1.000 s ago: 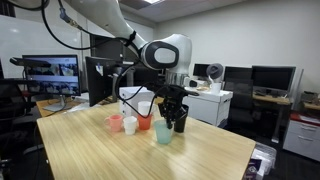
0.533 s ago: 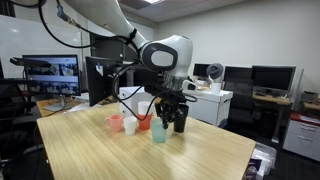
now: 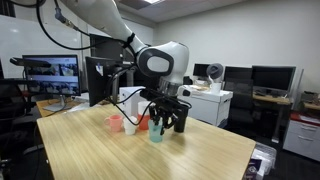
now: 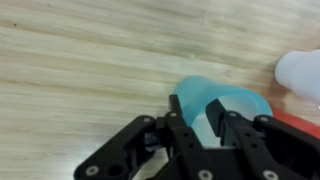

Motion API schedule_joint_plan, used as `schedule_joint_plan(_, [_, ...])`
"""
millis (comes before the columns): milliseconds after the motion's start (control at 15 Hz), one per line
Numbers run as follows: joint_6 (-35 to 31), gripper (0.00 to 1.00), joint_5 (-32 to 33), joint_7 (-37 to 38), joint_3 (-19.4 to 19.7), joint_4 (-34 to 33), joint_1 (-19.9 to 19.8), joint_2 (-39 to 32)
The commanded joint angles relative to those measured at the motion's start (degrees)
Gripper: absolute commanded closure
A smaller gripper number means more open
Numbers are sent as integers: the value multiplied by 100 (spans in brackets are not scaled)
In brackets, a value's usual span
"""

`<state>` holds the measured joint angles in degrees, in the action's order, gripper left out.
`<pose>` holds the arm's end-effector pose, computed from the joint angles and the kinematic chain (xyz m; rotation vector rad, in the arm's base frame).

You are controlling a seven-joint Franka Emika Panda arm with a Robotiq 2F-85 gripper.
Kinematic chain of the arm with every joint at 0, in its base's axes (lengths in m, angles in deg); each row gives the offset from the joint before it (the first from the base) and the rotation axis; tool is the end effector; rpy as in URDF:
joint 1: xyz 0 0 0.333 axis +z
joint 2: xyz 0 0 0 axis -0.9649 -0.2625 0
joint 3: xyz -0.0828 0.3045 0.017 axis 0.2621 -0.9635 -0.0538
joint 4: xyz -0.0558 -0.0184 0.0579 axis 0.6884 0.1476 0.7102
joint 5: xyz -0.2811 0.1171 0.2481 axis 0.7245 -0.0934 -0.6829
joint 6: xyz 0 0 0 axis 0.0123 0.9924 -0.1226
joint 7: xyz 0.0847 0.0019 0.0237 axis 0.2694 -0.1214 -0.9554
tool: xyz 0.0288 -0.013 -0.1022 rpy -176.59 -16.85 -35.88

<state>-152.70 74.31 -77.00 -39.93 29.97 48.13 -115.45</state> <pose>0.5522 -0.3298 0.2706 -2.9608 -0.0734 0.0564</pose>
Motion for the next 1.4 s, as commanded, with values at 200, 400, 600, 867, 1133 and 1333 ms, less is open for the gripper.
schedule_joint_plan(200, [-66,14,83,-471,27,258,55,228])
schedule_joint_plan(400, [-58,0,79,-568,22,172,111,375])
schedule_joint_plan(600, [2,0,-1,-561,11,134,185,673])
schedule_joint_plan(867, [32,0,-115,-226,52,-34,371,1051])
schedule_joint_plan(1133, [-124,0,-95,385,116,-285,556,1085])
schedule_joint_plan(1333, [-289,0,-15,859,148,-448,653,990])
